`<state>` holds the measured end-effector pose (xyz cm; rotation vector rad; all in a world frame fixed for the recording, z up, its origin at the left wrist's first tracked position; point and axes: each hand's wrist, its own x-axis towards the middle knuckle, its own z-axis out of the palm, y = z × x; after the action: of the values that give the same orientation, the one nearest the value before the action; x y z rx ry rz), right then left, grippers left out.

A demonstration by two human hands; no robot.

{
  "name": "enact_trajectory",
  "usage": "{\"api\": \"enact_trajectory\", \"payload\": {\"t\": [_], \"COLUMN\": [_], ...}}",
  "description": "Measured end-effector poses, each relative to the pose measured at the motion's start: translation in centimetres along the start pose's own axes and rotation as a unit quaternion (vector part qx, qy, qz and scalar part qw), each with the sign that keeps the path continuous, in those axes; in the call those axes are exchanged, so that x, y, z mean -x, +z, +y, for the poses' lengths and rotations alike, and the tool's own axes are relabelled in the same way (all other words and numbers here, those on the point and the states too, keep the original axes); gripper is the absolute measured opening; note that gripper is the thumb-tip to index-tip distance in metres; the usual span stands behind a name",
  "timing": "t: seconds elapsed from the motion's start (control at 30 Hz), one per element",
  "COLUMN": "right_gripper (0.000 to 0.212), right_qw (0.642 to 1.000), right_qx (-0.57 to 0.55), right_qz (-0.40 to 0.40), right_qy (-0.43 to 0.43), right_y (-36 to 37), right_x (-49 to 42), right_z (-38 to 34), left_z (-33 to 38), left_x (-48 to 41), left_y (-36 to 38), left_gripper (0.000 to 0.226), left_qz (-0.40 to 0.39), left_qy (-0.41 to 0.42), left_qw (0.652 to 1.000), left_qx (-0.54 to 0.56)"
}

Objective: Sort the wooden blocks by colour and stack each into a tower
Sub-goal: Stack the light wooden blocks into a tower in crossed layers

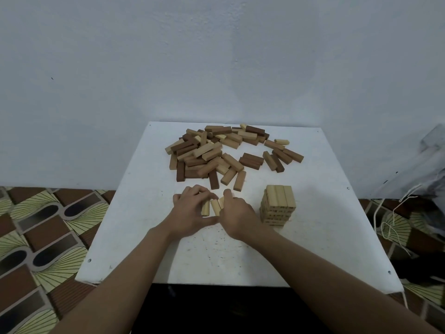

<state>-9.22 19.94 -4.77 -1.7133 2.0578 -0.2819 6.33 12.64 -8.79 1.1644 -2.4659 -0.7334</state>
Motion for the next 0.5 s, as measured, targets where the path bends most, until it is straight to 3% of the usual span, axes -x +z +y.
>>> {"api": "enact_trajectory", "payload": {"t": [0.13,0.27,0.5], "right_gripper": [0.025,0.038,0.043], "right_qw": [0.999,0.998,0.996], "right_qx": [0.033,0.019,0.021], "right_qz": [-0.007,-0.015,-0.029], "right_qy": [-0.022,-0.056,-0.086], "right_y": [0.1,0.1,0.2], "right_x": [0.0,0.3,-0.3], "right_z": [0.4,0.3,0.7], "left_z": [-0.4,-1.1,-0.6], "left_x": [0.7,1.4,1.3], "left_y": [-0.4,-0.8,-1.3], "left_gripper": [0.070,0.082,0.059], "left_qz": [-0.014,-0.020,0.000], "left_qy": [-0.005,0.002,0.004], "left_qw": [1.000,0.998,0.995], "left_qx": [0.027,0.054,0.098]}}
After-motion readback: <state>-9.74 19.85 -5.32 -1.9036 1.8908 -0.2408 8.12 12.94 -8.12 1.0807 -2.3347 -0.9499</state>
